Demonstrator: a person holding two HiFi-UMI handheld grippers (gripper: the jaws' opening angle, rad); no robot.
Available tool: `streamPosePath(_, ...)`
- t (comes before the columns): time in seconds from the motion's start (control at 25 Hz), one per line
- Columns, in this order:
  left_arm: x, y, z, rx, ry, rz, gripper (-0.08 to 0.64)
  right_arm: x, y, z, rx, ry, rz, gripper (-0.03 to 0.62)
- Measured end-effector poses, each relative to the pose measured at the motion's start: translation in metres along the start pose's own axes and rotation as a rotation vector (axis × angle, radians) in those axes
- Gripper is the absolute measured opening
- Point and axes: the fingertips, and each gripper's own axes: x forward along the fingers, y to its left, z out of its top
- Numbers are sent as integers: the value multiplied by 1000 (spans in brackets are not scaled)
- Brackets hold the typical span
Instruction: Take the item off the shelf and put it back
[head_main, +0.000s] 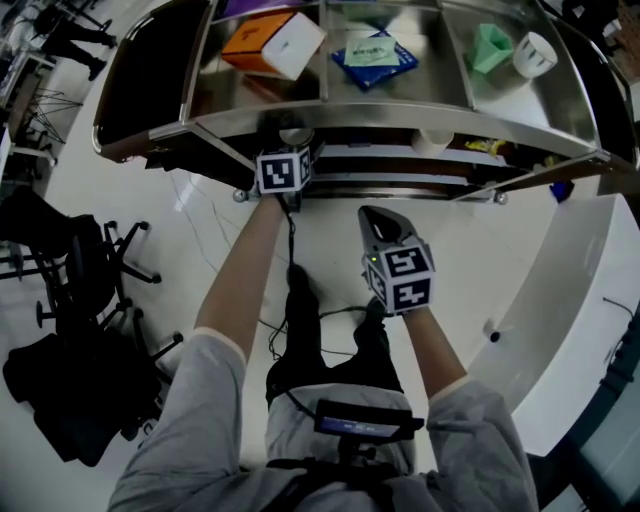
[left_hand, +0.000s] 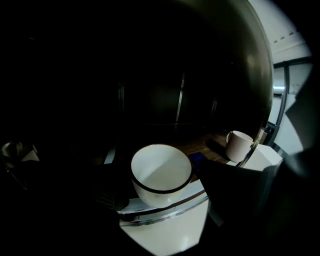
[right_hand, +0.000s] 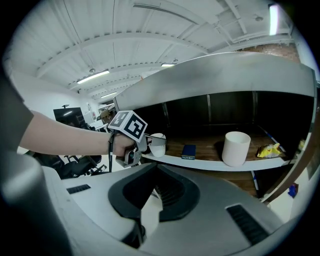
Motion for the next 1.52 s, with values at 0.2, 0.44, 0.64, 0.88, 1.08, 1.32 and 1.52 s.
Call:
streamPosePath(0.2,13,8,-10,13,36,23,492,3,-8,-5,3,7,-7,9)
streamPosePath(0.44,16,6,-7,59,11,26,408,3,-15,-10,14,18,-14,9)
streamPosePath(0.64,16,5,-6,66,1,22,405,3,-18,-10,23,22,-11,9)
streamPosePath(0.88,17,5,-6,69,-1,24,405,5,-19,-13,35,27,-9,9)
streamPosePath(1.08,16,6,-7,60,-8,23,405,5,-20,-13,38,28,-12,9)
streamPosePath(1.32,4,3,-3,70,-20,24,403,1,-23,-11,37,22,-18,9)
streamPosePath(1.52,-21,-2,4,72,-42,12,403,-6,-20,-7,34,14,-16,9)
